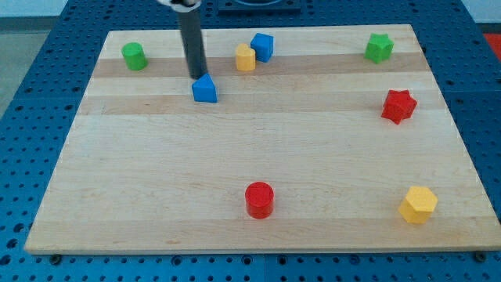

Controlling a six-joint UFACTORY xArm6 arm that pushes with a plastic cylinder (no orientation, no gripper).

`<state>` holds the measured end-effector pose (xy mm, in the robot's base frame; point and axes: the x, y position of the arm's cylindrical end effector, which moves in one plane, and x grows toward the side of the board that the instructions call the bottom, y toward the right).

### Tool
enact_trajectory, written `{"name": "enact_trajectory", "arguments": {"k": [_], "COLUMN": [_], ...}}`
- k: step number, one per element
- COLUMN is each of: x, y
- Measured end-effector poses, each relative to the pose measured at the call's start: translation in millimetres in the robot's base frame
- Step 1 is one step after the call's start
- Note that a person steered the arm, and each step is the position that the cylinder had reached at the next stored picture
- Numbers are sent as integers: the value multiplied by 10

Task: Slide the blue triangle closer to the yellow heart

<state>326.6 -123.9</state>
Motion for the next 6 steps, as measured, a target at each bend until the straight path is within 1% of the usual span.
{"name": "enact_trajectory", "arguments": {"k": [1, 2, 3, 4, 5, 6], "x": [359, 1064, 843, 555, 496, 338], "y": [-433, -425, 101, 155, 155, 287]}}
